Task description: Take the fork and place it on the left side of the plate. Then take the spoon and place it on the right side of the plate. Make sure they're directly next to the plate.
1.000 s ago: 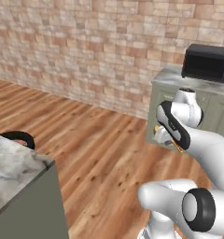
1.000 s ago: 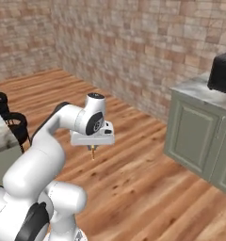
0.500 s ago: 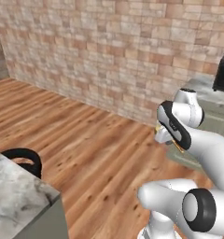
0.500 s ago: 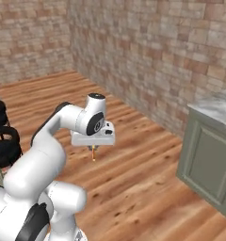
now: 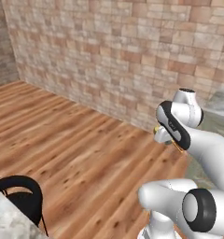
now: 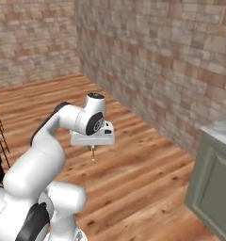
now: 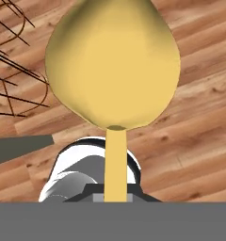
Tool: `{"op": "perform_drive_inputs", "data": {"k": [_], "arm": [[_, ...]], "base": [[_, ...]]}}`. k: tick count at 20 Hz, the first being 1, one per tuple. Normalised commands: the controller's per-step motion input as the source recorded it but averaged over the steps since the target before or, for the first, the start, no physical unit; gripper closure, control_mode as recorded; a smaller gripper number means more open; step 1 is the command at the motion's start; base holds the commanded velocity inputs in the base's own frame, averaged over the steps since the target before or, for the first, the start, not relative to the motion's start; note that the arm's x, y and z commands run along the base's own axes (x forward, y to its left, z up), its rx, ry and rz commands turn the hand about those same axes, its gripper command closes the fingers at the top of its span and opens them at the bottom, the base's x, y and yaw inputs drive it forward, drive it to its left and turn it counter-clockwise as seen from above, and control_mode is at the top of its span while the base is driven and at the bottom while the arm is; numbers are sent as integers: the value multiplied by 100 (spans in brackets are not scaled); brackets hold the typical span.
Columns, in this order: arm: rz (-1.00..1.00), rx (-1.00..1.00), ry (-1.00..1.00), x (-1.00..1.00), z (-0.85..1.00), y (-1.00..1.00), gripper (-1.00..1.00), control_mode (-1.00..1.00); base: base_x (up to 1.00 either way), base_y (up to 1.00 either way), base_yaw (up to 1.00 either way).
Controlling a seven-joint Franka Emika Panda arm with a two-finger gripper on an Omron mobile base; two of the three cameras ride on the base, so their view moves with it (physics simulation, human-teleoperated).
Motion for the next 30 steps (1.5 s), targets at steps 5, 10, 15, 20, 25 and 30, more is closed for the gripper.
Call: {"op": "perform_drive_inputs", "data": {"k": [5,10,15,20,25,30], "arm": [[0,0,0,0,0,0,100,100],[0,0,0,0,0,0,100,100],[0,0,0,0,0,0,100,100],[0,0,0,0,0,0,100,100],[0,0,0,0,0,0,100,100],[0,0,0,0,0,0,100,100]], "base": [[94,0,21],[93,0,23],[89,0,29],[86,0,33],[91,0,26],[91,0,26]]}}
